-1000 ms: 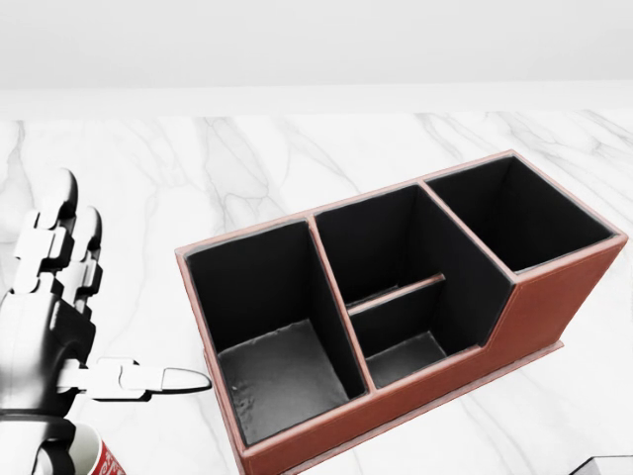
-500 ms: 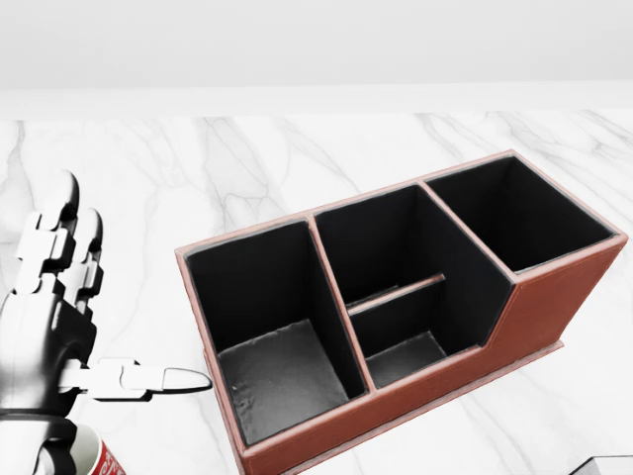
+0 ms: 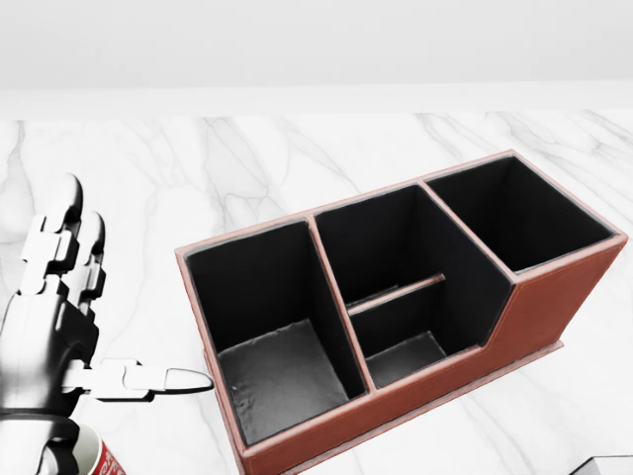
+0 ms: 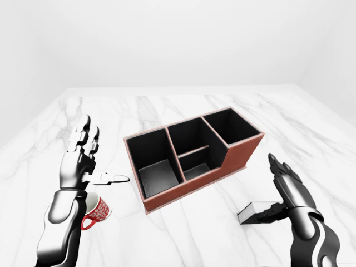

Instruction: Pick up the book and place it in the back compartment of the caddy.

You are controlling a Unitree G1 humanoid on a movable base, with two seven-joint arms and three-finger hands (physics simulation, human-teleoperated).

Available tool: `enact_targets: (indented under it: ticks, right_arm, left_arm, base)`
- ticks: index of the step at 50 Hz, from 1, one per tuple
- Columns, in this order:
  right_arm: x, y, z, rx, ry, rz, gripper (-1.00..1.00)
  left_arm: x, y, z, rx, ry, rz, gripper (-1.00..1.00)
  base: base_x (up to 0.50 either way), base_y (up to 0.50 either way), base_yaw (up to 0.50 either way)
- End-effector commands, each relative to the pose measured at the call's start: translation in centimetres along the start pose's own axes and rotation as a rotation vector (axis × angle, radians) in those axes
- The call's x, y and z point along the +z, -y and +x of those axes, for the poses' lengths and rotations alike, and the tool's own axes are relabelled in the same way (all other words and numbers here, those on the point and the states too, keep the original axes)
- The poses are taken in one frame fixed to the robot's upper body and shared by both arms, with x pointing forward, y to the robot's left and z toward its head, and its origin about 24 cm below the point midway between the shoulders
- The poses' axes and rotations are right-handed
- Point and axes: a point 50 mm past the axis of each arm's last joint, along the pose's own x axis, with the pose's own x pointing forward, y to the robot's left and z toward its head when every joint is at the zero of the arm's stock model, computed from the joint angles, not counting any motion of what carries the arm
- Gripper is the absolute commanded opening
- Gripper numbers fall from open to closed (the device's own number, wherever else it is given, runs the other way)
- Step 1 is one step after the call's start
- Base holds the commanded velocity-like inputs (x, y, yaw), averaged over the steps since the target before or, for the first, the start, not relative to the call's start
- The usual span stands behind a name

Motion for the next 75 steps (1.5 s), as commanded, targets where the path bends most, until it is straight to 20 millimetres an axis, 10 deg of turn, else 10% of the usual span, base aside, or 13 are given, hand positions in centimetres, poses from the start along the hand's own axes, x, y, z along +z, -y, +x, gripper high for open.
enact_targets:
  ticks: [1,40,41,42,75]
  right_arm:
    - [-0.5,-0.4,1.4,0.003,-0.011,-0.005,1.00]
    - [-2.2,-3.5,1.1,0.087,-0.087,-0.025,1.00]
    - [-2.2,-3.6,1.0,0.095,-0.089,-0.027,-0.34]
    - [-2.3,-3.7,0.9,0.104,-0.091,-0.025,-1.00]
    - [0.2,-1.3,0.3,0.030,-0.009,-0.050,-1.00]
  left_arm:
    - [0.0,0.0,0.0,0.000,-0.002,0.003,1.00]
    - [0.0,-0.1,0.0,0.008,0.001,0.007,1.00]
    - [0.0,-0.1,0.1,0.008,0.001,0.007,1.00]
    - [0.0,-0.1,0.1,0.008,0.000,0.007,1.00]
    - [0.0,-0.1,0.1,0.009,0.000,0.007,1.00]
  base:
    - [0.00,0.00,0.00]
    - [0.00,0.00,0.00]
    - [0.00,0.00,0.00]
    - [0.00,0.00,0.00]
    - [0.00,0.00,0.00]
